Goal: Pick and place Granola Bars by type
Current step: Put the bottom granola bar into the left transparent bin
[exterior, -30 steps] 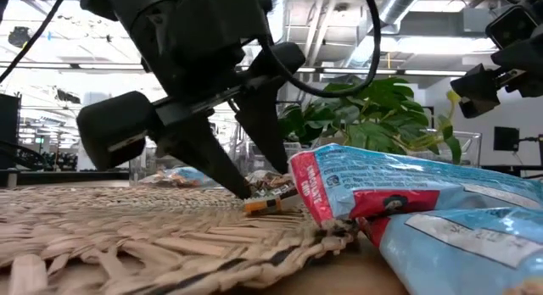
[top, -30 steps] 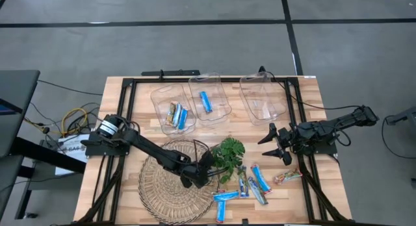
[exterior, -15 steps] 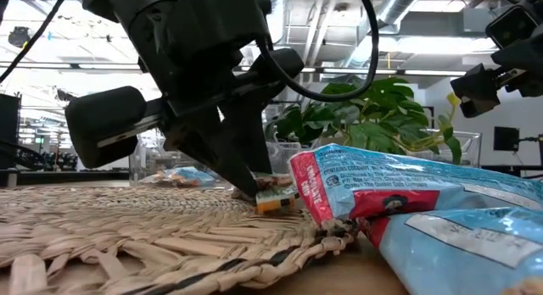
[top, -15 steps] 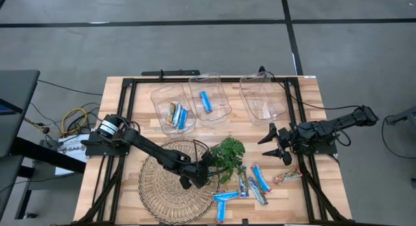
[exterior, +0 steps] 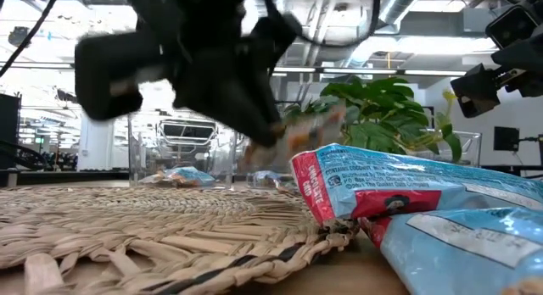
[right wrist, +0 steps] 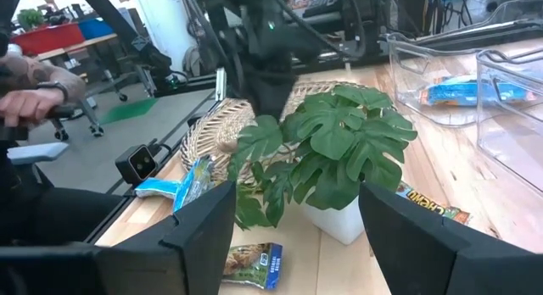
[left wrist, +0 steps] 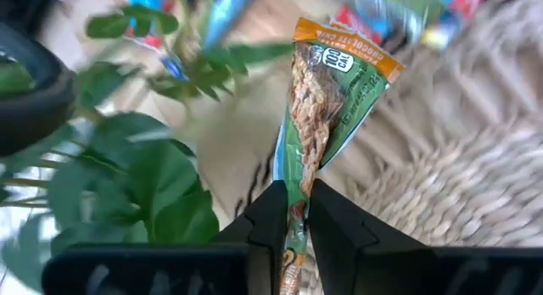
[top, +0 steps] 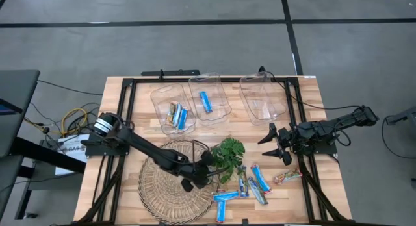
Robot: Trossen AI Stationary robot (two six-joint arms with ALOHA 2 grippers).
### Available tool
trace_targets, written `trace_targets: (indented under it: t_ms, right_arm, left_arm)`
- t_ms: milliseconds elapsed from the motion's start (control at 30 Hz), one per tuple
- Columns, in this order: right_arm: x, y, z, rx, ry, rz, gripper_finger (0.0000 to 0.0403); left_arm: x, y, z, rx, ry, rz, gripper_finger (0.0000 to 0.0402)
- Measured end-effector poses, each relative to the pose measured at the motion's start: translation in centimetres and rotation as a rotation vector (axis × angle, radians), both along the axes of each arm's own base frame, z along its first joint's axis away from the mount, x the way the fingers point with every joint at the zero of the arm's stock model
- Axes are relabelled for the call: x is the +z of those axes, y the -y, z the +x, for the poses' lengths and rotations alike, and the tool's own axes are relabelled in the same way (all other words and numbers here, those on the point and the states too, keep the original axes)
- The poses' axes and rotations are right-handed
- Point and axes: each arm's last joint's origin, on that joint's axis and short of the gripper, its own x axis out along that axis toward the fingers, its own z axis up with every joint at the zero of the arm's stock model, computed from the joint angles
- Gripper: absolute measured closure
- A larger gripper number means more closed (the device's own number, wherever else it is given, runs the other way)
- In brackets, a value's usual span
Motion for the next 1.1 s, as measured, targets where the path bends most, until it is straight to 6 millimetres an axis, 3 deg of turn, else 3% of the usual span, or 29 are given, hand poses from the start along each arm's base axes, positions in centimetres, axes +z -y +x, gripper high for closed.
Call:
trace_targets:
  t_ms: [433, 700, 867, 1100]
  right_arm:
    - [0.0, 0.0, 0.0, 0.000, 0.000, 0.000, 0.0159]
    - [0.0, 0.0, 0.0, 0.000, 0.000, 0.000, 0.0159]
    - [0.0, 0.0, 0.0, 0.000, 0.000, 0.000, 0.0159]
    - [0.0, 0.0, 0.0, 0.000, 0.000, 0.000, 0.0159]
  left_arm:
    - [4.6, 0.9, -1.5, 0.020, 0.063, -0.244, 0.0369]
    - [5.6, 0.7, -1.8, 0.050, 0.078, -0.271, 0.0366]
    - [6.3, -0.9, -2.4, 0.166, 0.089, -0.137, 0.0366]
    - [8.4, -4.9, -4.4, 0.430, 0.066, 0.022, 0.0366]
